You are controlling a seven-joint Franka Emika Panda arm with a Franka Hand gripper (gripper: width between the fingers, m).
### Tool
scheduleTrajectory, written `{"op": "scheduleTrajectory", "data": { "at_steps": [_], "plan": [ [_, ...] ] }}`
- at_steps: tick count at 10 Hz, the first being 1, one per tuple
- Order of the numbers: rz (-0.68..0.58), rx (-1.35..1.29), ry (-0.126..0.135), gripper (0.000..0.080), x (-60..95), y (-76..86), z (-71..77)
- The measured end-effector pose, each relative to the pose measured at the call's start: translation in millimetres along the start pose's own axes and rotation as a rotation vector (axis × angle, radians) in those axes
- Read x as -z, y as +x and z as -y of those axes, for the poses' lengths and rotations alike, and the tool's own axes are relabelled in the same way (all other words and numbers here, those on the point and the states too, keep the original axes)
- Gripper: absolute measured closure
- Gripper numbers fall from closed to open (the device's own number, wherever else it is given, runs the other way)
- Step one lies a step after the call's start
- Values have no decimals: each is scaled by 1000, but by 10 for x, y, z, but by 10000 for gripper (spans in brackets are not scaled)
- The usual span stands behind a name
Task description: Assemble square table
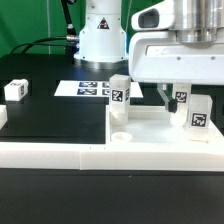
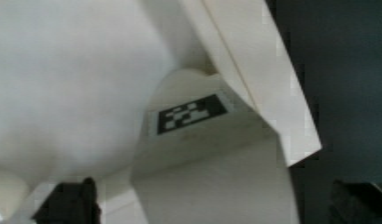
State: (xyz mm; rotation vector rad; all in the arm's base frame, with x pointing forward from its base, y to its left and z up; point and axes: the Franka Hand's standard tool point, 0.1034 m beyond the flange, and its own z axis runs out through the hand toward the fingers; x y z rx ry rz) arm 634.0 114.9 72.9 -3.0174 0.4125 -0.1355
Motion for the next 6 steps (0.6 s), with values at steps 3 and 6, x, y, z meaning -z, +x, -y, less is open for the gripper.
{"op": "scheduleTrajectory", "data": {
  "at_steps": [3, 6],
  "plan": [
    [-1, -17, -5, 162, -7, -11, 14],
    [1, -264, -12, 507, -19, -14, -29]
  ]
}}
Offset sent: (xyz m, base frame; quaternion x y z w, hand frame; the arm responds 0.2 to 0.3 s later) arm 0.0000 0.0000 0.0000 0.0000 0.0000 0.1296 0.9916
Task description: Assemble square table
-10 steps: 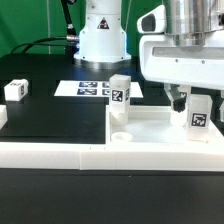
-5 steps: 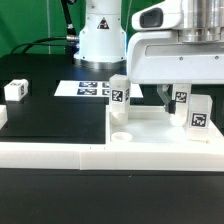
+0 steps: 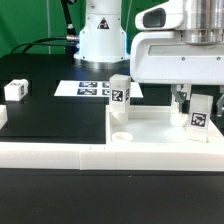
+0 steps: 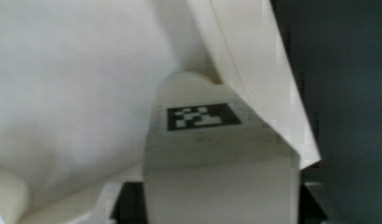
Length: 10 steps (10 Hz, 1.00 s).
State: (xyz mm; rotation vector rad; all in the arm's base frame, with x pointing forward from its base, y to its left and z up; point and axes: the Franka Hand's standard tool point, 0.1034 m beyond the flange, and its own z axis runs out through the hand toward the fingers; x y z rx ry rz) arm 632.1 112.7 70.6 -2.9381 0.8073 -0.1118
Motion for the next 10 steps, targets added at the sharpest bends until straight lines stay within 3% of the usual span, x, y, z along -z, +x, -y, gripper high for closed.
{"op": "scheduleTrajectory", "data": {
  "at_steps": [1, 2, 5, 10],
  "plan": [
    [8, -205, -14, 506, 1, -5, -4],
    [14, -418, -50, 506, 25, -13, 1],
    [61, -1040, -99, 506, 25, 9, 5],
    [66, -1415, -121, 506, 11, 9, -30]
  ]
}}
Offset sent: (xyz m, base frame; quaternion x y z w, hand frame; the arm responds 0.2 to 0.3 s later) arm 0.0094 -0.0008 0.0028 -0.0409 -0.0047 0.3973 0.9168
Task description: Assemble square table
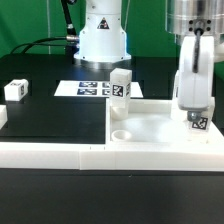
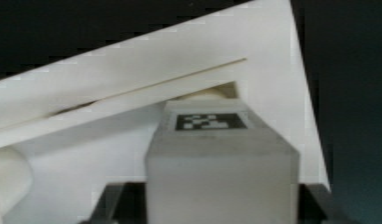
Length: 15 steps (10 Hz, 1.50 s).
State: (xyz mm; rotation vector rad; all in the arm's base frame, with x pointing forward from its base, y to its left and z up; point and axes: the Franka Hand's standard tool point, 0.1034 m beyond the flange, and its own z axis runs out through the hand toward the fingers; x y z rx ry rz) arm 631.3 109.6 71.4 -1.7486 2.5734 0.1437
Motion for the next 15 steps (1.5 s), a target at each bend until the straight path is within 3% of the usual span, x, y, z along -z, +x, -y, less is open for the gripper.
{"op": "scheduleTrajectory", "data": {
  "at_steps": [2, 4, 7, 9, 11, 15],
  "plan": [
    [7, -70, 0, 506, -8, 18, 2],
    [31, -131, -18, 506, -17, 33, 0],
    [66, -158, 22, 506, -24, 12, -18],
    [59, -97, 22, 498, -39, 11, -28],
    [59, 22, 24, 197, -47, -50, -64],
    [31, 342, 27, 152, -49, -33, -62]
  ]
}}
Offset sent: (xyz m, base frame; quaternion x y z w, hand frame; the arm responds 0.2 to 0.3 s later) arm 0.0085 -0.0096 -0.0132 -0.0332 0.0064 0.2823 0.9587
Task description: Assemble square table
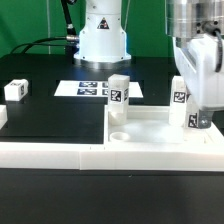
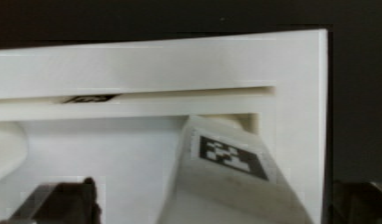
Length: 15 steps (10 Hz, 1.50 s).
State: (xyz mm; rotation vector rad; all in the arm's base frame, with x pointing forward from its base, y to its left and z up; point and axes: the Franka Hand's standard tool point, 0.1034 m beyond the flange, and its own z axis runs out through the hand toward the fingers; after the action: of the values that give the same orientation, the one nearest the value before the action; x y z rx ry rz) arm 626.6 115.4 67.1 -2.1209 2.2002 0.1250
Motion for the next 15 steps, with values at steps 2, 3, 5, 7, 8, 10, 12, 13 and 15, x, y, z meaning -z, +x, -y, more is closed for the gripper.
{"op": "scheduleTrajectory", "data": {
  "at_steps": [2, 3, 5, 7, 8, 10, 12, 13, 15],
  "plan": [
    [-19, 297, -2, 151, 3, 7, 2],
    [-49, 489, -3, 151, 4, -15, 14],
    [-59, 617, -9, 151, 4, 22, 20],
    [-64, 749, -15, 151, 5, 42, 22],
    [-83, 879, -20, 151, -2, 51, 28],
    [-156, 1232, -38, 151, -58, -133, 10],
    [-184, 1334, -12, 151, -56, -160, 52],
    [-184, 1299, -10, 287, -59, -154, 52],
    [-188, 1194, -8, 436, -58, -69, 50]
  ]
}}
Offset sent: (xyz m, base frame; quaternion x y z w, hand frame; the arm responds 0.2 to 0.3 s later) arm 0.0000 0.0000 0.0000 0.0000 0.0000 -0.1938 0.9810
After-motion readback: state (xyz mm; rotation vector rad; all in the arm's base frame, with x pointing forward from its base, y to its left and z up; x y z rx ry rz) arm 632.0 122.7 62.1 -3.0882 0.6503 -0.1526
